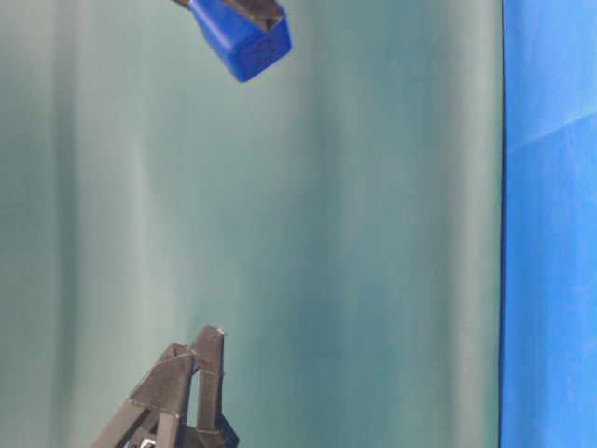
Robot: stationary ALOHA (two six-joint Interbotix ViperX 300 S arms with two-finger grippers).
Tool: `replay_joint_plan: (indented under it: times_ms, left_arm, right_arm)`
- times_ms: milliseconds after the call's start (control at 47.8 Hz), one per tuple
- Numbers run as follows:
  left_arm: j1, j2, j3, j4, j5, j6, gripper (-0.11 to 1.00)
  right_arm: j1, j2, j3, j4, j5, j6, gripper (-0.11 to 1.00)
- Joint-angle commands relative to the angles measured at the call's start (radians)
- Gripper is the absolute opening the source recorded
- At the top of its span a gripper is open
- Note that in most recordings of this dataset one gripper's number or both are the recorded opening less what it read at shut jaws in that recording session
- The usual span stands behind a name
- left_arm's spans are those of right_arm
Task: Handover the blue block to the right arm after grasping it with the left arm, then place it in the designated position.
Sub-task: 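Move the right gripper with the cube down toward the table center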
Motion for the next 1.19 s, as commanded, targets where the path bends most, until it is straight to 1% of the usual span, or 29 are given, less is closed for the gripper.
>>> replay_joint_plan:
  times_ms: [0,628,795,1172]
  left_arm:
    - [0.002,-0.014,-0.023,0.003,-0.005,0.002,0.93]
    - [0.002,-0.012,-0.023,0.003,-0.008,0.002,0.93]
    - [0.002,-0.014,-0.023,0.003,-0.009,0.002,0.93]
    - [0.002,-0.011,-0.023,0.002,-0.009,-0.002,0.93]
  right_arm:
    - [0.005,-0.006,-0.009,0.003,0.000,0.002,0.44]
    - [0.005,0.017,-0.003,0.002,-0.003,0.002,0.44]
    - [0.002,0.080,-0.008,0.000,-0.034,0.002,0.44]
    - [-0.034,0.256,-0.023,0.003,-0.178,0.003,0.44]
